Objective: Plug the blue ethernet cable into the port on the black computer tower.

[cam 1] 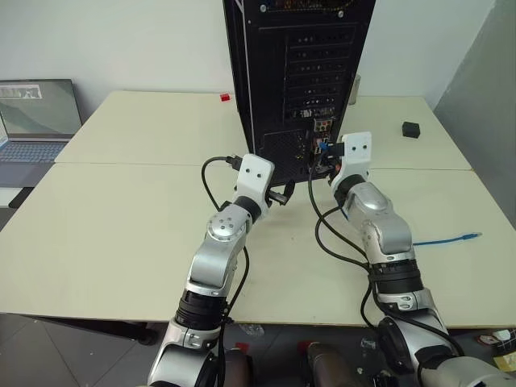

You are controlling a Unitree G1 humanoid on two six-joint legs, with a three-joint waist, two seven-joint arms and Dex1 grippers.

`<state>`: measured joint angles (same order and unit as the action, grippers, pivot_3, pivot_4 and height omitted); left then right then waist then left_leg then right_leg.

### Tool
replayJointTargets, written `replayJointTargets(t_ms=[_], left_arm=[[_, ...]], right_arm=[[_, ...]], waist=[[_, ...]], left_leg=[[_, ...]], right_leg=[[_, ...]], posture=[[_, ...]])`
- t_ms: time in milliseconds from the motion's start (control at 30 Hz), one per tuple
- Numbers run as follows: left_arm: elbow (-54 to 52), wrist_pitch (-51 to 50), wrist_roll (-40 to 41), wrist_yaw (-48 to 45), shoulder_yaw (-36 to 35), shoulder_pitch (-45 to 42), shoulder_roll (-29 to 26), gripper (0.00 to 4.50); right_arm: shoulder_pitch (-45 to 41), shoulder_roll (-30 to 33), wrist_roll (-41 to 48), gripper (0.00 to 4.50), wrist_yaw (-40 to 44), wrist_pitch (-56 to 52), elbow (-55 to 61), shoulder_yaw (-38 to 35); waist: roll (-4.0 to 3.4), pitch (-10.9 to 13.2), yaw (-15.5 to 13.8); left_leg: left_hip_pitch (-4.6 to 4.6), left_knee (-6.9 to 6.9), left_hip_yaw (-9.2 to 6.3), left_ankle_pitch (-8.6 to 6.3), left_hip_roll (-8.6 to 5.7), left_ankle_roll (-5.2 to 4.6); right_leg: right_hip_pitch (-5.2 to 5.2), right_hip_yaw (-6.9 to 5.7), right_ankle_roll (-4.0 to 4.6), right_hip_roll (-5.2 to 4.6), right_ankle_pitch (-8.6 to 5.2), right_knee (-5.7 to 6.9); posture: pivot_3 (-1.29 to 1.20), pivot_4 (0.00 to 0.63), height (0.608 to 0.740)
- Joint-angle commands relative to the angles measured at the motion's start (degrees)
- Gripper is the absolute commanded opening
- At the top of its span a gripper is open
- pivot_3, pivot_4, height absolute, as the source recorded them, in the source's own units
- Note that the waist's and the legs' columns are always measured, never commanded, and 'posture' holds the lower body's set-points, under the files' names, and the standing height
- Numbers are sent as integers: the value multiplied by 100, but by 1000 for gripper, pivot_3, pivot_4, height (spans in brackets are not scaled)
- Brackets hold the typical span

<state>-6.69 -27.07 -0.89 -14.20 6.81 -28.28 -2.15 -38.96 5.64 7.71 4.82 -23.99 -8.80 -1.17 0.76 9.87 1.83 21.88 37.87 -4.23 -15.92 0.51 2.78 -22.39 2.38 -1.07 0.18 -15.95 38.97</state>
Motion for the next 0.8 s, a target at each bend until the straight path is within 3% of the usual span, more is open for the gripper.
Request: replayJointTargets(t_ms=[33,800], left_arm=[[-286,37,44,50,-9,-68,-18,4457],[-283,76,120,44,27,-65,-126,4457]], right_arm=[[-180,-17,-31,0,-48,247,24,-110],[-411,-110,4,0,-66,323,-296,-198]], waist=[[0,0,0],[0,0,19]], left_leg=[[0,0,0,0,0,0],[-3,-1,0,0,3,0]], right_leg=[[0,0,0,0,0,0],[-2,3,0,0,0,2]], posture=[[0,150,740],[0,150,740]])
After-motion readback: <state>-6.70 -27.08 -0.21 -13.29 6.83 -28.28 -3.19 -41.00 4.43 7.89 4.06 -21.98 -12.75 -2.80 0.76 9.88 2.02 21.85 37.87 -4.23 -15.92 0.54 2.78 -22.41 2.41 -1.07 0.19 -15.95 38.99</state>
